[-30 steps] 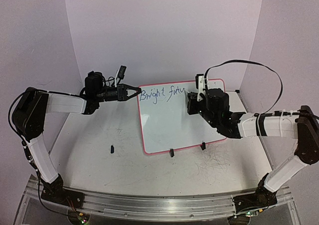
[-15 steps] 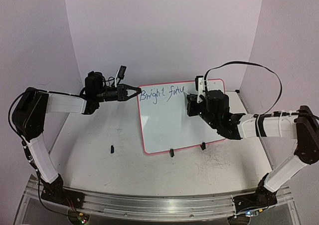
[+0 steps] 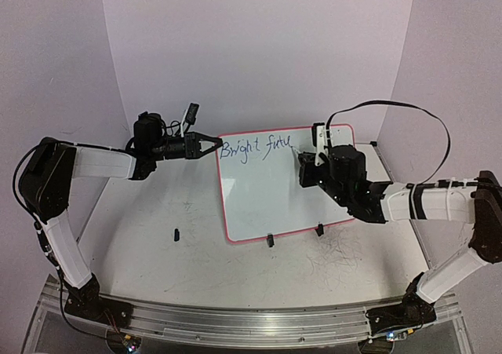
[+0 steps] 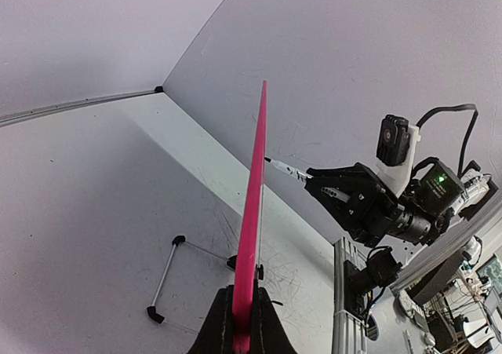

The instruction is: Write a sentence on the whiteboard

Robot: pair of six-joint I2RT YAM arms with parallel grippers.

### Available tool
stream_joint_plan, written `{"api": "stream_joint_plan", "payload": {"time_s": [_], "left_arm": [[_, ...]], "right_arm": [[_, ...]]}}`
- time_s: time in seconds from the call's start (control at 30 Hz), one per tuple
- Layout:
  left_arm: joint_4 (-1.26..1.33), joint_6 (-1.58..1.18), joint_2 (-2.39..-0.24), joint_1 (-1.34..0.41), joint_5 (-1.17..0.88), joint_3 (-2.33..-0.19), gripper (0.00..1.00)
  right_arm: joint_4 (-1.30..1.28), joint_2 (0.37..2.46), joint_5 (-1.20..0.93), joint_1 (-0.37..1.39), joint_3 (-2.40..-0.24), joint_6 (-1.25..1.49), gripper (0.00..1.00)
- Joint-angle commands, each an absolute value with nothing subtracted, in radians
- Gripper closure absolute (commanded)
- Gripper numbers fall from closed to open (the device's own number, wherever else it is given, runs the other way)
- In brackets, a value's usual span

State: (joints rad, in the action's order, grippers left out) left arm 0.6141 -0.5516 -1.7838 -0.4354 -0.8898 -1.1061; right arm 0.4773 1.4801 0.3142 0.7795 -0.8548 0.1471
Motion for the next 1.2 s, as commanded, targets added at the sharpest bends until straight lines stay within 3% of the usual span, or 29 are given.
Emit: {"api": "stream_joint_plan", "payload": {"time_s": [0.0, 0.47, 1.17], "left_arm": [[0.553, -0.512, -1.78, -0.492, -0.922, -1.121, 1.0], [0.551, -0.511, -1.78, -0.492, -0.924, -1.122, 1.0], [0.548, -0.509, -1.783, -0.496, -0.923, -1.124, 1.0]], "right_arm": [[0.495, 1.467, 0.312, 0.772, -0.906, 0.134, 1.0], [0.505, 1.52, 0.322, 0.762, -0.953, 0.11, 1.0], [0.465, 1.486, 0.307, 0.764, -0.85, 0.167, 1.0]]}}
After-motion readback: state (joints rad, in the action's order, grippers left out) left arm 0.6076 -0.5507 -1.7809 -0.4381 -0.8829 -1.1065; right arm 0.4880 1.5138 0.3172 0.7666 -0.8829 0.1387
